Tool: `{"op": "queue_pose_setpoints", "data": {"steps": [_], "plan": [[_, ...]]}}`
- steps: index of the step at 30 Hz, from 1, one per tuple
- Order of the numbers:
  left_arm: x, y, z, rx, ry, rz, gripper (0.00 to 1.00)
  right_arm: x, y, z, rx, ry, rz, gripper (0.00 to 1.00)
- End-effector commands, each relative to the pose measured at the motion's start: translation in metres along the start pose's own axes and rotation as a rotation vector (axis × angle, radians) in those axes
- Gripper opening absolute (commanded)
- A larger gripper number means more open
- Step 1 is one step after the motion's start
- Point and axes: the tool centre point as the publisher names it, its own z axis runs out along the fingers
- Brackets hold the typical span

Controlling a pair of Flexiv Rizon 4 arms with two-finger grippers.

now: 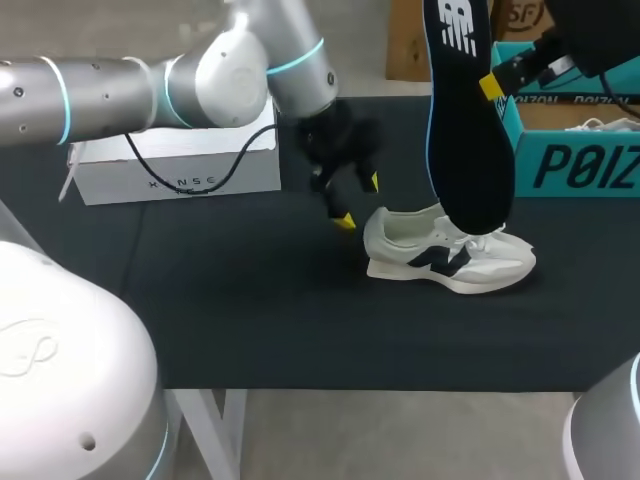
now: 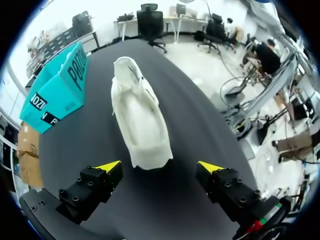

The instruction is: Take the shoe out of the shoebox, open the shoe tongue, remove and reinsert the insole, then place the shoe into the shoebox

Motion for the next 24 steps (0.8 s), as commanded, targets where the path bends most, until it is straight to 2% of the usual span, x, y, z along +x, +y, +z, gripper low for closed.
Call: {"op": "queue_pose_setpoints", "data": {"steps": [1, 19, 24], "plan": [[-0.003, -0.004, -0.003, -0.206, 0.015, -0.001, 1.00, 0.000, 0.002, 0.001, 0.005, 0.001, 0.001, 0.00], [-0.001, -0.011, -0.002, -0.214, 0.005, 0.012, 1.00, 0.000, 0.002, 0.001, 0.005, 0.001, 0.001, 0.00], [-0.001, -0.011, -0.002, -0.214, 0.005, 0.012, 1.00, 0.006, 0.002, -0.019, 0.001, -0.041, 0.004, 0.00]]}}
